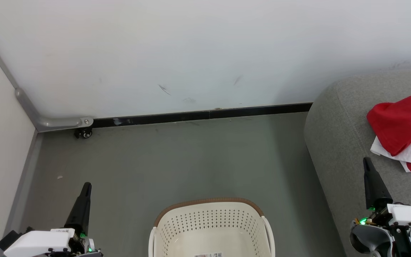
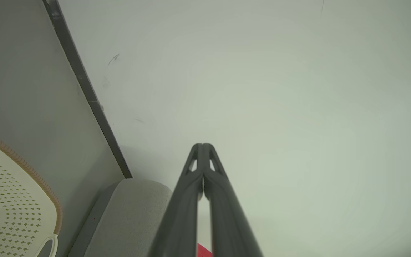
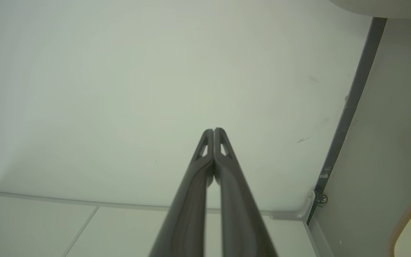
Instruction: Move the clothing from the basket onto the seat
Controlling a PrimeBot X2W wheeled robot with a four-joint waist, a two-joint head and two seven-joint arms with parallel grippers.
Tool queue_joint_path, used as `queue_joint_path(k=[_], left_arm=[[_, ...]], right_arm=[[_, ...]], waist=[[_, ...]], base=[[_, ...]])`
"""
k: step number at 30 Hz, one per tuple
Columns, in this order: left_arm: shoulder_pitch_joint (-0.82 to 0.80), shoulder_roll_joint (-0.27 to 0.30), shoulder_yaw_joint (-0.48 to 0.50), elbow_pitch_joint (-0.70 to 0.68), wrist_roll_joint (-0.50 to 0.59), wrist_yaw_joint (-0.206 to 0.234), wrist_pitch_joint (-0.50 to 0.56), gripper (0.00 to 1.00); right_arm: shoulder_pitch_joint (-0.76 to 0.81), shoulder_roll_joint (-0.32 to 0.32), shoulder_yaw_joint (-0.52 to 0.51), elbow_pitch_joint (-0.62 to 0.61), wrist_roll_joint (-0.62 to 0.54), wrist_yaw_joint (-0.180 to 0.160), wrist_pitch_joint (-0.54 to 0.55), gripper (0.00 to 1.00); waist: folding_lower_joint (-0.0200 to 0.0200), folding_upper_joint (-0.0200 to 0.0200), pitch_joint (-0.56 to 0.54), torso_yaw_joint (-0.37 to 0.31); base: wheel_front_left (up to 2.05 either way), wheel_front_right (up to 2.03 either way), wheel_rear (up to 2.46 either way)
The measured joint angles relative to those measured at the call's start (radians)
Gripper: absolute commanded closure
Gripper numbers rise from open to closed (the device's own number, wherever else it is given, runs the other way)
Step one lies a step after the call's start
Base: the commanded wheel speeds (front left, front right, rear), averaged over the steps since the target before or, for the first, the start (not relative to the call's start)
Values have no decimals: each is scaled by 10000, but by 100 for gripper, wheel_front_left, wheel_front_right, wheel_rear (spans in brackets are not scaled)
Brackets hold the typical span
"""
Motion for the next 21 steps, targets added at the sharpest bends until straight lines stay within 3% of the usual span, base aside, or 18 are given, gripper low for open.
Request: queue_joint_path(k=[21], left_arm=[[0, 0, 0, -4, 0, 0, 0, 100]], right_arm=[[0, 0, 2, 0, 0, 0, -13, 100]], waist=[[0, 0, 0, 0]], base=[[0, 0, 0]])
